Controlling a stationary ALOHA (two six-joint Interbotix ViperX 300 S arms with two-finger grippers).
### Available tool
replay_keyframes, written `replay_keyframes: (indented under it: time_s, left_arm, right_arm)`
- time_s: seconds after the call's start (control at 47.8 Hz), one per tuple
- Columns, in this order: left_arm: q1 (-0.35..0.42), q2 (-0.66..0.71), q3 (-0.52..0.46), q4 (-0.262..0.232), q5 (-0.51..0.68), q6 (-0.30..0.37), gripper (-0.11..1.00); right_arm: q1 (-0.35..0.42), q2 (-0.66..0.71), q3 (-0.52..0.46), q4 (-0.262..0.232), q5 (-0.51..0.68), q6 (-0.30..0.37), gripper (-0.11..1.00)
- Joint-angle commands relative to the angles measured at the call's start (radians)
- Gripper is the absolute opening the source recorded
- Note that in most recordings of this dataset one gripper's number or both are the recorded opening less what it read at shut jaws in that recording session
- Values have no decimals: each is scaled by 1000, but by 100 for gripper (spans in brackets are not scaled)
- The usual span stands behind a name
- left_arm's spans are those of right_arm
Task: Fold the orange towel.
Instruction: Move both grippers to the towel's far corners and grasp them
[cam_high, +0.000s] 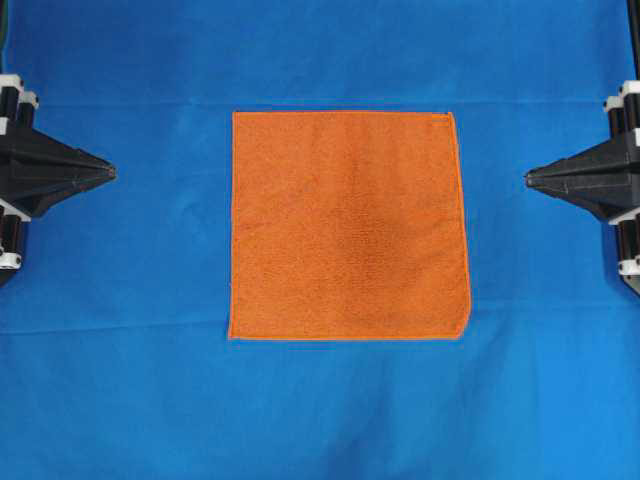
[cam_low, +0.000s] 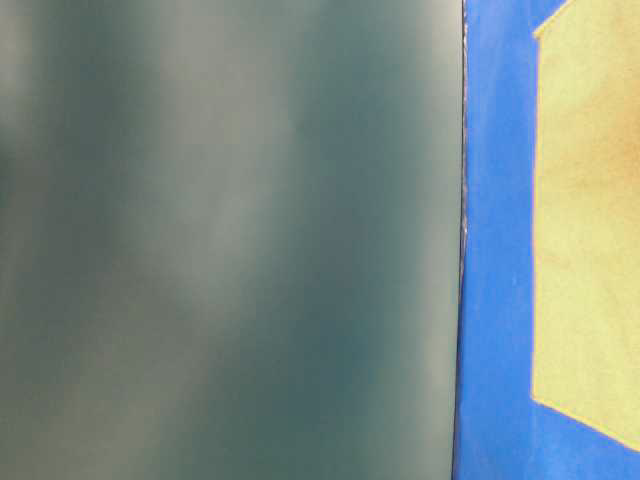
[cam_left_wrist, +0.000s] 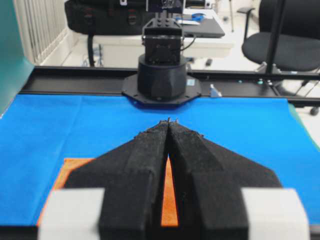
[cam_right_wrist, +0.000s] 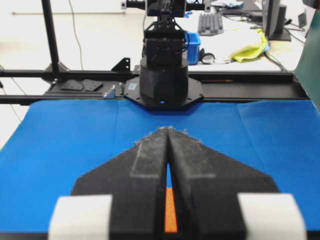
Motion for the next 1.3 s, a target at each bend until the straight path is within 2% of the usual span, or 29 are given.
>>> replay_keyframes:
  time_s: [0.0,0.125,0.272,0.481,0.669,0.753,0.816,0.899,1.004,1.067,1.171,1.276]
  left_arm:
    - [2,26,-37,-31,21,-11,0]
    - [9,72,-61,-29,38,-3,0]
    - [44,166,-78,-31,38,-6,0]
    - [158,310,-106,-31,37,-14,0]
    - [232,436,-140,-29,35,-14,3]
    - [261,505,-155,-31,29,-14,17]
    - [282,575,-170,-29,9,-14,33]
    - [302,660,-190,-29,-38,-12,60]
    - [344,782,-215,-31,-94,-6,87]
    - [376,851,-230,-31,-120,-8,90]
    - [414,939,-252,-29,-143,-6,88]
    - [437,1019,-272,-29,-164,-3,89]
  right_arm:
    - [-2,9,-18,6,-3,3,0]
    - [-12,9,-37,8,54,5,0]
    - [-75,17,-49,14,130,17,0]
    - [-229,84,-32,18,170,51,0]
    - [-360,225,-26,20,172,67,0]
    - [-408,304,-34,20,172,67,1]
    - [-445,379,-44,18,172,67,5]
    - [-480,460,-60,15,167,66,29]
    - [-512,571,-81,2,164,58,59]
    - [-525,630,-95,-3,156,58,63]
    - [-535,721,-117,-14,129,57,59]
    - [-546,802,-127,-18,87,57,59]
